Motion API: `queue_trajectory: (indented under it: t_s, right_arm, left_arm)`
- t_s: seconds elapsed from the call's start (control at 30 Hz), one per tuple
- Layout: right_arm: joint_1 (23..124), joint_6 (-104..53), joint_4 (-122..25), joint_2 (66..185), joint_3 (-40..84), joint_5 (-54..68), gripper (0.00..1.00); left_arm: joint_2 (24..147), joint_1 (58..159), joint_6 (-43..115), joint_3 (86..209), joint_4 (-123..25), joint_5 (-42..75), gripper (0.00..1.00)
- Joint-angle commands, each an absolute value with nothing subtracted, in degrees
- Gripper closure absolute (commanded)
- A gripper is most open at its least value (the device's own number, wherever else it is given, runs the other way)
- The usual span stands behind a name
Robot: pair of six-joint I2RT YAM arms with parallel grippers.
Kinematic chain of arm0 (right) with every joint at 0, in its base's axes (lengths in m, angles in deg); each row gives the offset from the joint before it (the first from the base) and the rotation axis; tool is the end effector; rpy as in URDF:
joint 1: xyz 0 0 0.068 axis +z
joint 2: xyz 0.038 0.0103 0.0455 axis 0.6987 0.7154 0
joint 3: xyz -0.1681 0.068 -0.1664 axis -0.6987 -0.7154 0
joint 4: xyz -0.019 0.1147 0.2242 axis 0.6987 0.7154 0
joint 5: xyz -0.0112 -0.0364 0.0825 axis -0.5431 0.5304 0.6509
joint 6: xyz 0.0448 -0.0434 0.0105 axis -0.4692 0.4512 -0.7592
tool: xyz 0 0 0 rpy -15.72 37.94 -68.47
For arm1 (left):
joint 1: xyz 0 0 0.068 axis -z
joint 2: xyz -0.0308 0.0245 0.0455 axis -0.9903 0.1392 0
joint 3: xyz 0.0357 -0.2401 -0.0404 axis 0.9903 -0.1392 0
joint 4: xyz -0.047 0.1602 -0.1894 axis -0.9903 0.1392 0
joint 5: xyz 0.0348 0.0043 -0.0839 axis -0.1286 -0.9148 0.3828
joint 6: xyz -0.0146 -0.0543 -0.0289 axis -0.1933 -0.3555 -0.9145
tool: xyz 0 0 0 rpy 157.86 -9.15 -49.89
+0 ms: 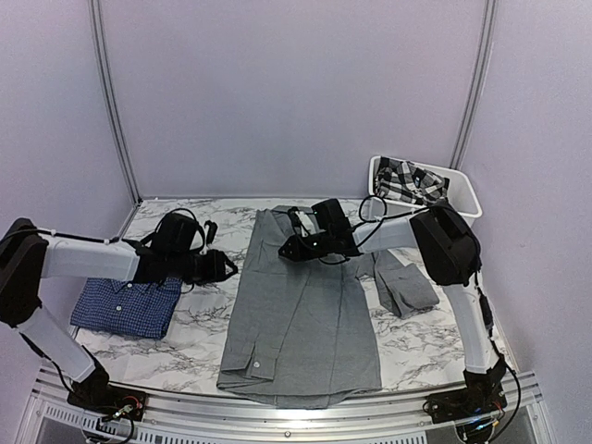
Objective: Fold and stack the long sleeve shirts
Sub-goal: Adjust the 1/3-folded shirt at the center of the board, then pick up the sleeve from the center of the board.
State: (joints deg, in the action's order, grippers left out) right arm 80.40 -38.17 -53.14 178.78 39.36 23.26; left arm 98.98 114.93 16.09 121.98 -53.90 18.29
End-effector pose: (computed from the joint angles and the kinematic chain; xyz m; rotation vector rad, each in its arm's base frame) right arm 0.3894 0.3078 0.1030 -0.5770 2.2616 0.9681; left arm 0.2720 -0.1862 0.1639 0.1265 2.3023 -0.8065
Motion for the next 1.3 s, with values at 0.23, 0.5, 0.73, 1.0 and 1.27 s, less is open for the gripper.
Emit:
queue_trajectory:
  t_s: [0.23, 0.5, 0.73, 1.0, 1.27]
  right_arm:
    - [78.6, -39.7, -51.7, 176.0, 38.9, 24.7, 0.75]
    - [80.9, -36.3, -47.6, 170.7, 38.5, 17.6, 0.69]
    - [80.6, -37.6, -46.5, 157.7, 26.2, 7.8, 0.52]
    - [80.3, -42.1, -43.6, 142.1, 8.0, 0.7, 0.48]
    - [85.9, -46.0, -36.4, 138.7, 3.6, -5.8, 0.50]
  left_arm:
    - [86.8, 128.4, 2.1, 104.9, -56.9, 11.6, 0.57]
    - [87.8, 130.1, 2.7, 101.1, -57.6, 10.3, 0.55]
    - [86.7, 130.1, 8.6, 103.4, -51.0, 10.5, 0.56]
    - [82.2, 130.1, 16.6, 113.5, -45.6, 1.5, 0.53]
    - [103.9, 130.1, 17.6, 126.4, -58.4, 14.8, 0.54]
